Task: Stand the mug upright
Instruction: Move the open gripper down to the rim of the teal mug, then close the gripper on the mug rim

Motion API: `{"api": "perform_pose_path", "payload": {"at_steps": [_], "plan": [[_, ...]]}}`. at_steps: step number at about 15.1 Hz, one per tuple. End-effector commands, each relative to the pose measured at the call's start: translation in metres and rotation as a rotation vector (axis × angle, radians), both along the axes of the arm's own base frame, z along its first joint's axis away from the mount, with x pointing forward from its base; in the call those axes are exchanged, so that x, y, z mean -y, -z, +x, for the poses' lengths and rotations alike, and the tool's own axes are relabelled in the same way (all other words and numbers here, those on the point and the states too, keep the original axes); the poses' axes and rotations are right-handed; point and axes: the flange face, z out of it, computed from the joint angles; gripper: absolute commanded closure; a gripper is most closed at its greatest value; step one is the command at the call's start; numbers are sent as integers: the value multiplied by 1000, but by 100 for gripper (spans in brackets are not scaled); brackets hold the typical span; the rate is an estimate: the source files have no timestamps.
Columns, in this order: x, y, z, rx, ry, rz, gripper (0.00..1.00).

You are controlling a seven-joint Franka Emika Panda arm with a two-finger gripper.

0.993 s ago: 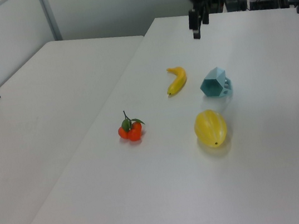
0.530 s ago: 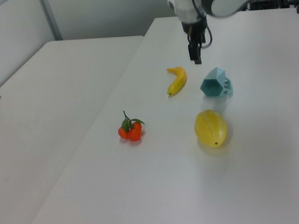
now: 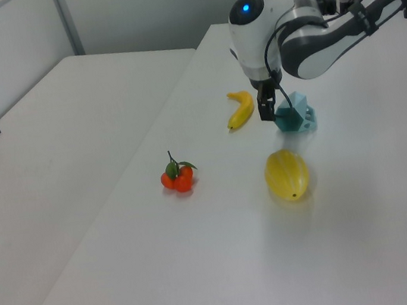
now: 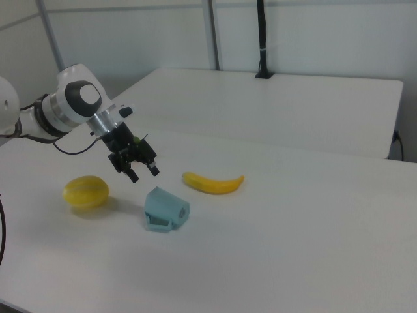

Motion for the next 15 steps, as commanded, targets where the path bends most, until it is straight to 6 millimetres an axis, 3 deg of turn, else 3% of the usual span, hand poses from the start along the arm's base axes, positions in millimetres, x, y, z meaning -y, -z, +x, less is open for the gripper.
{"api": "perform_pose_path", "payload": {"at_steps": [1, 9, 12, 15], "plan": [[-10, 13, -13, 3, -11, -16, 0], [0, 25, -17, 16, -24, -107, 14], [1, 26, -18, 12, -24, -110, 26], [7, 32, -21, -2, -30, -138, 27]]}}
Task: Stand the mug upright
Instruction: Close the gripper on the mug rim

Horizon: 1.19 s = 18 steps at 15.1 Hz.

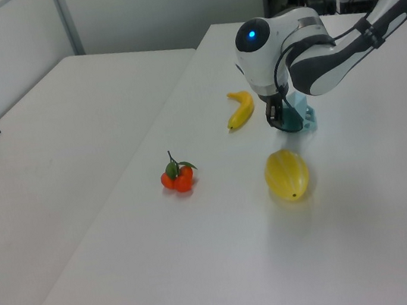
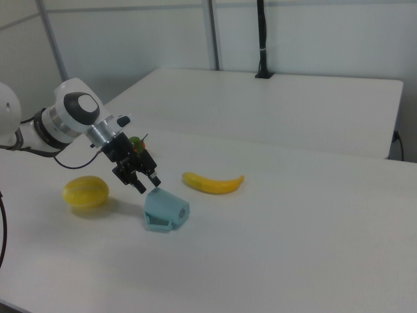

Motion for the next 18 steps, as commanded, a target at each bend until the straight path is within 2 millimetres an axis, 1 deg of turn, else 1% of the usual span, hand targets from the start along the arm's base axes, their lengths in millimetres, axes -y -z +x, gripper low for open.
{"api": "perform_pose_path", "payload": {"at_steps": [1, 3, 7, 8, 10, 12, 18], "plan": [[12, 6, -12, -3, -3, -38, 27], [22, 6, -15, -13, 1, -56, 27], [30, 11, -23, -46, 16, -87, 27], [32, 8, -25, -45, 16, -90, 32], [39, 7, -26, -48, 28, -91, 46], [40, 7, -25, -48, 30, -91, 56], [43, 4, -22, -35, 37, -86, 92]]}}
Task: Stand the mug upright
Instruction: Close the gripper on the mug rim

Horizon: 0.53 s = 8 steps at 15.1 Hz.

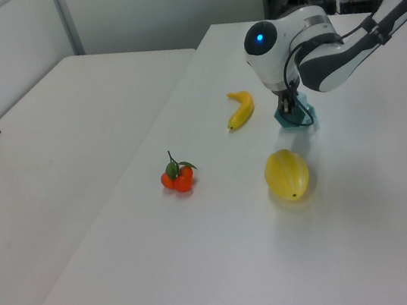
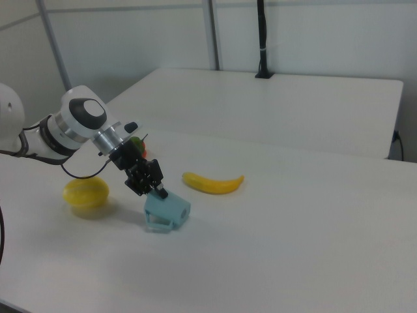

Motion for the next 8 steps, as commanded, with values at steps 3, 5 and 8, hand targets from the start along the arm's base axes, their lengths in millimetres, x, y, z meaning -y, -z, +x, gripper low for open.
{"api": "perform_pose_path", "payload": {"at_steps": [3, 5, 8], "plan": [[4, -16, -8, 26, 20, 19, 100], [15, -36, -8, 60, 44, 45, 100], [25, -45, -6, 79, 92, 106, 100]]}}
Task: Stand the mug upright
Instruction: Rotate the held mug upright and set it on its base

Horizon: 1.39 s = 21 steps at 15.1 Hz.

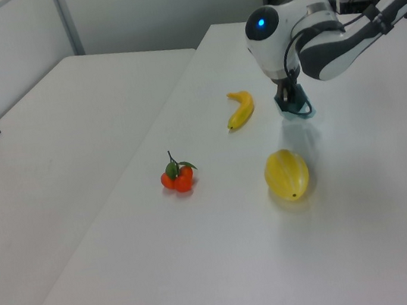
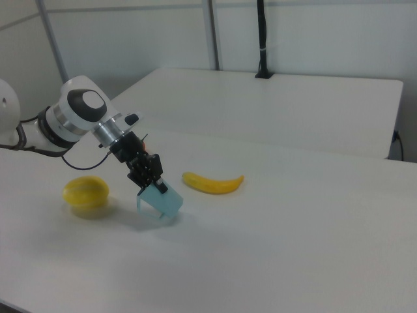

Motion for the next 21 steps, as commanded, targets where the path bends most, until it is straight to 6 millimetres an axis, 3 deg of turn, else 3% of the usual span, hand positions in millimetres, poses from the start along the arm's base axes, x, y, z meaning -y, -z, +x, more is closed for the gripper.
{"api": "perform_pose_path", "payload": {"at_steps": [1, 4, 6, 13, 18, 21], "plan": [[17, -24, -2, 59, 65, 113, 100], [39, -38, 5, 90, 155, 222, 100], [48, -35, 8, 98, 233, 324, 100], [113, -36, 17, 133, 469, 752, 98], [120, -19, 17, 101, 467, 780, 72], [117, -11, 17, 87, 467, 776, 71]]}}
